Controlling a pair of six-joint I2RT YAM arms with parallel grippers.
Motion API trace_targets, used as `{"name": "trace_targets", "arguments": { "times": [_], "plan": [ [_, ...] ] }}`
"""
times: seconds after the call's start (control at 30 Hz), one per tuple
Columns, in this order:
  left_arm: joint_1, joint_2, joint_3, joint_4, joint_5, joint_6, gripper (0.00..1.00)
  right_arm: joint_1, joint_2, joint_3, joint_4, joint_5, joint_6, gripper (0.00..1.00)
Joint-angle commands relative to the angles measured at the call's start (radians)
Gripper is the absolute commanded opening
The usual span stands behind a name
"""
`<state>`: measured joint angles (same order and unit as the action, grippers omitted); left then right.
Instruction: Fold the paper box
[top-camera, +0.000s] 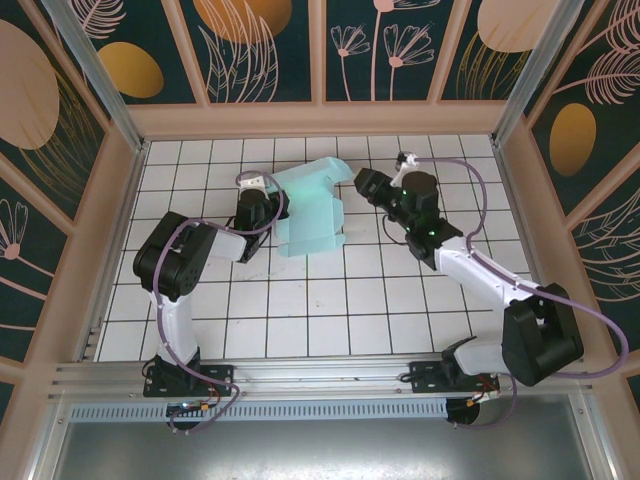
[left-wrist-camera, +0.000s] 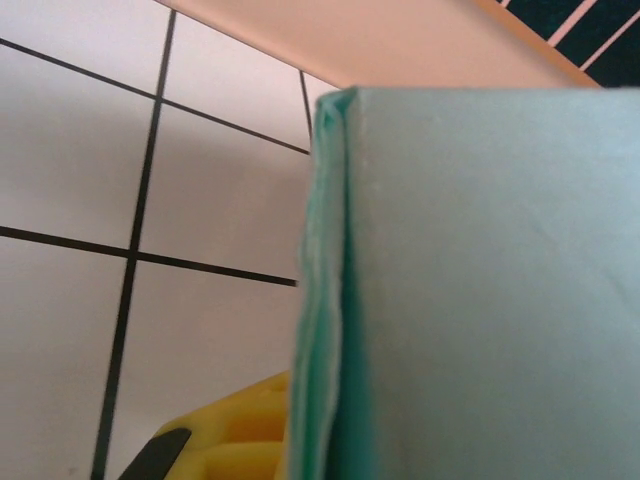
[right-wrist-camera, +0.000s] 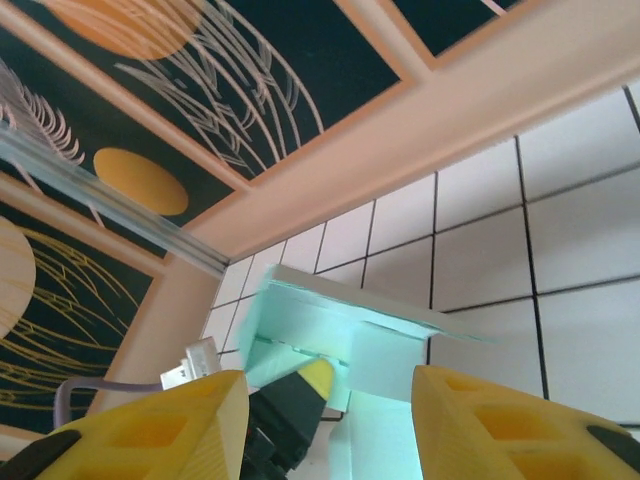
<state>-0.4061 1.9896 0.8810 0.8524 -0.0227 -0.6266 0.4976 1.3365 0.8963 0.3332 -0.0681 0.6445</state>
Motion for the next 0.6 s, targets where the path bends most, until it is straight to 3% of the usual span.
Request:
{"name": "trace_targets", "arguments": {
  "times": [0.0, 0.3, 0.57],
  "plan": [
    [0.003, -0.041, 0.025, -0.014, -0.06, 0.045, 0.0, 0.064, 0.05, 0.145, -0.116, 0.068, -0.116, 0.47],
    [0.002, -0.059, 0.009, 0.0, -0.069, 0.046, 0.0, 0.16, 0.319, 0.464, -0.282, 0.042, -0.181, 0.45],
    [0.001, -0.074, -0.009, 0.005, -0.082, 0.059, 0.0, 0.135, 0.413, 0.506, -0.293, -0.02, -0.123, 0.4]
  ]
}}
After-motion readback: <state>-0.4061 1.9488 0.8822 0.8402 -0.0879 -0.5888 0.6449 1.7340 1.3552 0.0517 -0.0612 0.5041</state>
